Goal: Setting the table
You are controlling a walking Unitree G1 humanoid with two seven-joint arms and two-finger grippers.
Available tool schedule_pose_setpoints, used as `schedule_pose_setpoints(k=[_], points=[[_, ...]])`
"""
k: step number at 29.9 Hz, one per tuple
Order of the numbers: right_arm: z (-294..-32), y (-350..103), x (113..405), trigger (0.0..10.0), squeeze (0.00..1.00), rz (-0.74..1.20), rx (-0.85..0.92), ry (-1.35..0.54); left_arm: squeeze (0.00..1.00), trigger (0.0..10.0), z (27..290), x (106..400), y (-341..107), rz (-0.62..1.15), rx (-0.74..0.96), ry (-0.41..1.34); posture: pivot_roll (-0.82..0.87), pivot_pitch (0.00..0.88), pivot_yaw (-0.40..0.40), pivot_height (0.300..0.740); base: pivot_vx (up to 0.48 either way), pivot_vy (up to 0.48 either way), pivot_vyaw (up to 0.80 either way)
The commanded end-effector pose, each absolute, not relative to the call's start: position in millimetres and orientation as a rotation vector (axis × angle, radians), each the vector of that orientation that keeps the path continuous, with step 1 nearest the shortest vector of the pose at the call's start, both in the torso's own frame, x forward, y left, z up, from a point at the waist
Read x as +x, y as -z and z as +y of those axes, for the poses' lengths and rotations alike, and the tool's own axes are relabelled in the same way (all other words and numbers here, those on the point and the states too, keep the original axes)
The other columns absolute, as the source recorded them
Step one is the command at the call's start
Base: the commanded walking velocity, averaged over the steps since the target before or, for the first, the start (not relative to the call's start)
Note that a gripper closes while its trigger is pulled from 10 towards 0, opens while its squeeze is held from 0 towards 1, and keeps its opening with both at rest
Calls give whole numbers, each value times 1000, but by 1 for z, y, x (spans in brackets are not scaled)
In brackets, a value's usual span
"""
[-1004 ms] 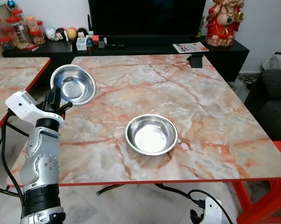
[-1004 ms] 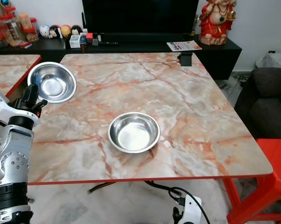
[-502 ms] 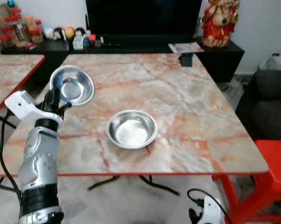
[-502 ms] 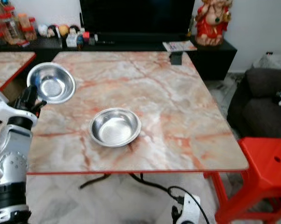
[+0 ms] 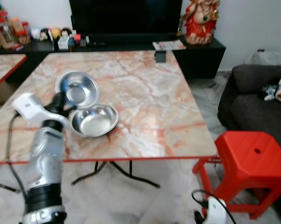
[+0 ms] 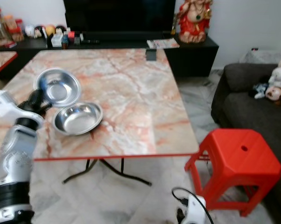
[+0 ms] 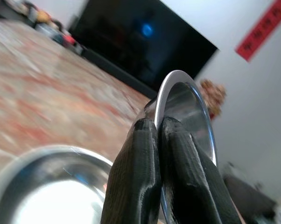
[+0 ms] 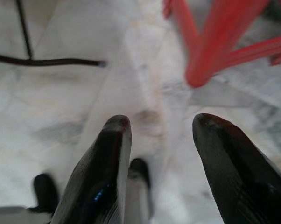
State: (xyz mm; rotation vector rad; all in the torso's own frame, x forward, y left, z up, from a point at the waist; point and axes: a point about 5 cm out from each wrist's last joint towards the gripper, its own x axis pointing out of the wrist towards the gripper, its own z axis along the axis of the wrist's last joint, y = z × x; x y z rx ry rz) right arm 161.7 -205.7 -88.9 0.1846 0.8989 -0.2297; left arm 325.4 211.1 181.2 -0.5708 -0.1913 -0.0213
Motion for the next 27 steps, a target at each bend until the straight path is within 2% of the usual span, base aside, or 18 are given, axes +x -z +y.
schedule_pose_setpoints(k=[1, 4, 13, 18, 27], points=[[-199, 88, 167, 10000, 0, 890, 197, 213, 0, 10000, 215, 326, -179, -156, -537, 13, 19, 0, -16, 728, 0, 0, 0], [-200, 87, 168, 10000, 0, 889, 194, 211, 0, 10000, 213, 328, -168, -82, -539, -19, 20, 0, -16, 728, 0, 0, 0], [-197, 87, 169, 10000, 0, 888, 196, 204, 0, 10000, 201, 344, -169, -77, -702, -127, 14, 0, -16, 728, 0, 0, 0], [-196, 88, 168, 10000, 0, 887, 203, 208, 0, 10000, 192, 350, -170, -65, -694, -109, 14, 0, -16, 728, 0, 0, 0], [-198, 89, 166, 10000, 0, 892, 209, 223, 0, 10000, 193, 361, -162, 19, -740, -274, 3, 0, -4, 728, 0, 0, 0]])
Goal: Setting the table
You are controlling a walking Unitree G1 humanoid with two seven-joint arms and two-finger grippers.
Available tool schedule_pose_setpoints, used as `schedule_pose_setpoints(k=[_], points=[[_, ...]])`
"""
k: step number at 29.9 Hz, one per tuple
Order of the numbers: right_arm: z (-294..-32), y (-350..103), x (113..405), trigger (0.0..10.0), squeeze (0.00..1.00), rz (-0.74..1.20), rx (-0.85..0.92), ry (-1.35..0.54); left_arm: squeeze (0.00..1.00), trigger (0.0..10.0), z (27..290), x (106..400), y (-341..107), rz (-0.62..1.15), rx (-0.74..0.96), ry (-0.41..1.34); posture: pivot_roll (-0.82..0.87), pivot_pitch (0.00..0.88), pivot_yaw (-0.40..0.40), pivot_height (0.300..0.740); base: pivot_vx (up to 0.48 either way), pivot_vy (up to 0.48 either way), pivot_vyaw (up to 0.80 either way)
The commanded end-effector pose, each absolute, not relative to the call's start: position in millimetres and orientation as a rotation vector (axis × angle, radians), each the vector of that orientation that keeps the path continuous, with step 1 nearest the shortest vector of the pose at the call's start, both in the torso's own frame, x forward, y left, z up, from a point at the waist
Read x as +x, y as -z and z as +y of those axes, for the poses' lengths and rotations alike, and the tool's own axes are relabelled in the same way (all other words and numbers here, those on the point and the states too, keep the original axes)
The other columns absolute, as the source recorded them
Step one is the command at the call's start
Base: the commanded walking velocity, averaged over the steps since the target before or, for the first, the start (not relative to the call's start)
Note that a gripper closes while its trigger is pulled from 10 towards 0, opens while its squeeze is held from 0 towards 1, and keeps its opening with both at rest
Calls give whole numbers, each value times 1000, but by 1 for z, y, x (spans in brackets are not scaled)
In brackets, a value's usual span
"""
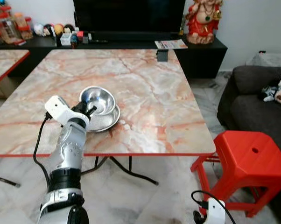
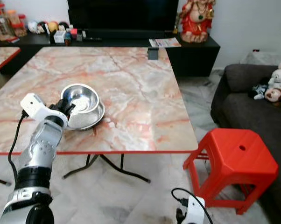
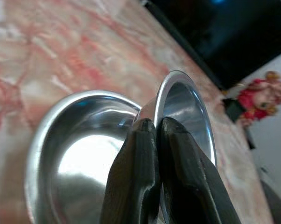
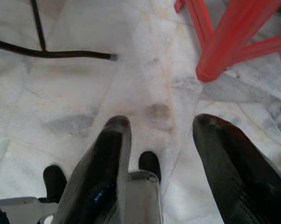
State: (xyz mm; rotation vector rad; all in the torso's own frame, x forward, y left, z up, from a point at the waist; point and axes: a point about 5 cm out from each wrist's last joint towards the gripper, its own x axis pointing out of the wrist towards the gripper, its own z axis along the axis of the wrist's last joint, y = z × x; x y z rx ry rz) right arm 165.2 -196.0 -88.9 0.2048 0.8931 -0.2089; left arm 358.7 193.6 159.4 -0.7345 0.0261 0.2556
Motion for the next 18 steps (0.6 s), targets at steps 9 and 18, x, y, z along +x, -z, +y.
schedule_pose_setpoints(k=[9, 18], points=[[-198, 88, 167, 10000, 0, 889, 213, 225, 0, 10000, 190, 363, -148, 118, -797, -360, 1, 0, -5, 728, 0, 0, 0], [-199, 88, 166, 10000, 0, 889, 210, 226, 63, 10000, 189, 362, -140, 166, -862, -382, 0, 0, -8, 728, 0, 0, 0]])
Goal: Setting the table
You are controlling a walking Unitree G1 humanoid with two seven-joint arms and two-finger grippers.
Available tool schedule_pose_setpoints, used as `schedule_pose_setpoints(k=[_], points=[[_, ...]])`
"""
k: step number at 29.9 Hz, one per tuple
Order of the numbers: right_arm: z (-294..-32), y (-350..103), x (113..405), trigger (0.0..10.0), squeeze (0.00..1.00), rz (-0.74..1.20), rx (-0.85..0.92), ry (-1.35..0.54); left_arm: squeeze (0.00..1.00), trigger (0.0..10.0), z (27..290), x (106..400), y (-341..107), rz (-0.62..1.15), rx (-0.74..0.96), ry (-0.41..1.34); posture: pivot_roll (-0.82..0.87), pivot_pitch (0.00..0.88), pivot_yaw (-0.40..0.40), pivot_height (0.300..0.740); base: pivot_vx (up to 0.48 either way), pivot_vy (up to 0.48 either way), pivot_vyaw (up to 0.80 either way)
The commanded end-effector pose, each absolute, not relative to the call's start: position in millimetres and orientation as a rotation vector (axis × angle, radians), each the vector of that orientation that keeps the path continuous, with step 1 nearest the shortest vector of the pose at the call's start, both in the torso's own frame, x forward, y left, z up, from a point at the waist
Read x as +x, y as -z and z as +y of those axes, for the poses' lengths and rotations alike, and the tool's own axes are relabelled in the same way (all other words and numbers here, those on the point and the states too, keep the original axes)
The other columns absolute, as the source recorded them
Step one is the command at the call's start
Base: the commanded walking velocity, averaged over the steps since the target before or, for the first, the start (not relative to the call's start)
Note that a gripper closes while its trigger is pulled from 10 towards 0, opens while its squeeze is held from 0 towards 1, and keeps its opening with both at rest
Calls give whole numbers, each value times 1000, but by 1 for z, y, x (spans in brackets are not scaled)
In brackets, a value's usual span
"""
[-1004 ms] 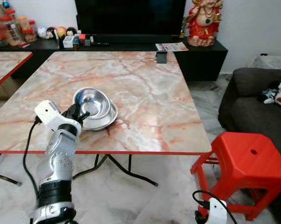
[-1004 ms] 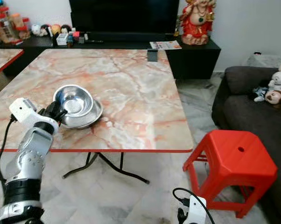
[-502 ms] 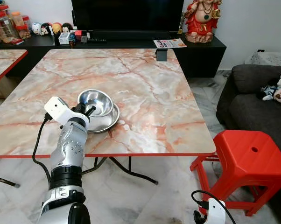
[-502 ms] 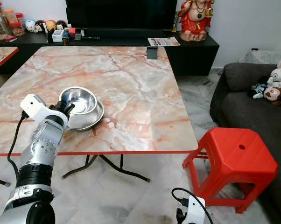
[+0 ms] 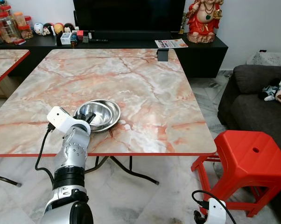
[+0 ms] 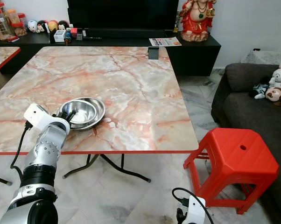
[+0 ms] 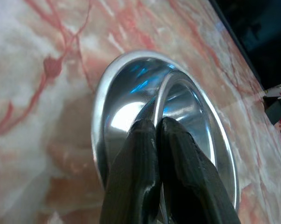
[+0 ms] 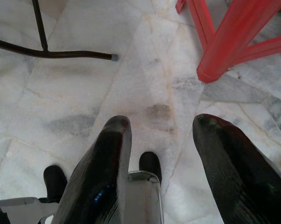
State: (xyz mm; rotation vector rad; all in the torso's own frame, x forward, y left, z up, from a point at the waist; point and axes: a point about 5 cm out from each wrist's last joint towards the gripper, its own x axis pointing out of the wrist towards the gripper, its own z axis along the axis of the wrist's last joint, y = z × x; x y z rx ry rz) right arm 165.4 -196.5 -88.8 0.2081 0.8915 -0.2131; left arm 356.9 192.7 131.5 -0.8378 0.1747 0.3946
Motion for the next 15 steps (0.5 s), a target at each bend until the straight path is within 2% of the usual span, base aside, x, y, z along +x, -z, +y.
schedule_pose_setpoints(k=[1, 4, 15], points=[[-199, 88, 166, 10000, 0, 889, 211, 226, 63, 10000, 188, 363, -140, 166, -866, -381, -1, 0, -8, 728, 0, 0, 0], [-200, 88, 166, 10000, 0, 888, 211, 228, 0, 10000, 184, 366, -140, 162, -922, -384, -2, 0, -8, 728, 0, 0, 0], [-201, 89, 163, 10000, 0, 890, 215, 239, 0, 10000, 177, 375, -146, 156, -941, -391, -24, 0, 3, 728, 0, 0, 0]])
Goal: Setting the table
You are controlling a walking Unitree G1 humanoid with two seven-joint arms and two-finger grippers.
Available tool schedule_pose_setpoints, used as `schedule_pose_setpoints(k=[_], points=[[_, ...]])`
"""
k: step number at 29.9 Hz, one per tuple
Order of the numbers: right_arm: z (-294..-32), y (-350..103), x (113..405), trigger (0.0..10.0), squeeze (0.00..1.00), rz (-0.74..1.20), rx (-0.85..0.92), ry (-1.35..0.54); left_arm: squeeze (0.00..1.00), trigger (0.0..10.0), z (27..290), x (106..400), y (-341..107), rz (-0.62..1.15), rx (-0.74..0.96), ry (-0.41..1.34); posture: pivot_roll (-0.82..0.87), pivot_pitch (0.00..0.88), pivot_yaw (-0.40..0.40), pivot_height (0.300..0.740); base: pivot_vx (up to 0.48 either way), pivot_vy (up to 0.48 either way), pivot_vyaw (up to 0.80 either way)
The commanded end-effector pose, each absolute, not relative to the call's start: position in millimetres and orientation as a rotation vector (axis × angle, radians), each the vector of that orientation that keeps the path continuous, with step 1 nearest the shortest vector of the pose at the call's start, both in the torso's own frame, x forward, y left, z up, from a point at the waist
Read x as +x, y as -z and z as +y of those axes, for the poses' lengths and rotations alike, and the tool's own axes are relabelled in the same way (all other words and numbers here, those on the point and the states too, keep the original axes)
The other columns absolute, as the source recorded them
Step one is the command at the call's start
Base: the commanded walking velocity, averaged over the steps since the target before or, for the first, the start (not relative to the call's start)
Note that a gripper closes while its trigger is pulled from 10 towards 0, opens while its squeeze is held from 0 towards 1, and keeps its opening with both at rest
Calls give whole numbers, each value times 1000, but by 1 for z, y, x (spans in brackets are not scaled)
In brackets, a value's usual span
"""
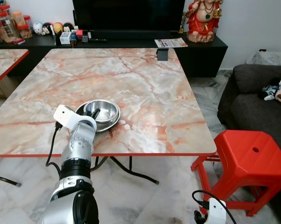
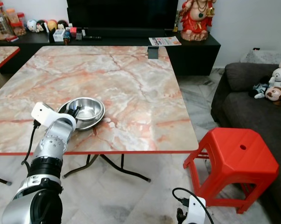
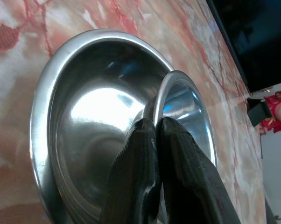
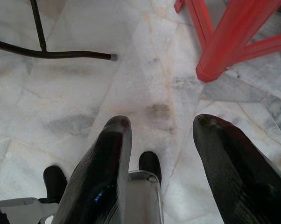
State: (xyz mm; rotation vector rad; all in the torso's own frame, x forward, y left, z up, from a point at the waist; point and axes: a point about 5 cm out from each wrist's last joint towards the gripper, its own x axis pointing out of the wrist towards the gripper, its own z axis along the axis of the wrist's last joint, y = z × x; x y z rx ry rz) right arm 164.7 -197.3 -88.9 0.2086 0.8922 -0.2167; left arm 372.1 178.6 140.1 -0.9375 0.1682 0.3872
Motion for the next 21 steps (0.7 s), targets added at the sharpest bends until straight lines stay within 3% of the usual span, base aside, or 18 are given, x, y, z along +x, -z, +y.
schedule_pose_setpoints(k=[1, 13, 14, 15, 16, 19, 20, 21], points=[[-202, 89, 163, 10000, 0, 890, 215, 241, 0, 10000, 178, 375, -146, 154, -936, -400, -26, 0, 4, 728, 0, 0, 0], [-205, 90, 160, 10000, 0, 892, 210, 246, 0, 10000, 188, 376, -145, 135, -927, -489, -32, 0, 1, 728, 0, 0, 0], [-204, 89, 160, 10000, 0, 891, 209, 245, 153, 10000, 187, 376, -144, 138, -927, -488, -33, 0, 1, 728, 0, 0, 0], [-205, 89, 160, 10000, 0, 891, 209, 245, 612, 10000, 187, 376, -144, 140, -926, -487, -33, 0, 1, 728, 0, 0, 0], [-205, 89, 160, 10000, 0, 891, 209, 245, 886, 10000, 186, 376, -144, 142, -925, -485, -33, 0, 1, 728, 0, 0, 0], [-205, 89, 160, 10000, 0, 890, 209, 245, 941, 10000, 185, 377, -143, 146, -930, -483, -36, 0, 3, 728, 0, 0, 0], [-205, 89, 161, 10000, 0, 890, 209, 247, 851, 10000, 184, 377, -143, 152, -933, -477, -36, 0, 3, 728, 0, 0, 0], [-205, 89, 161, 10000, 0, 890, 209, 247, 851, 10000, 184, 377, -143, 152, -933, -477, -36, 0, 3, 728, 0, 0, 0]])
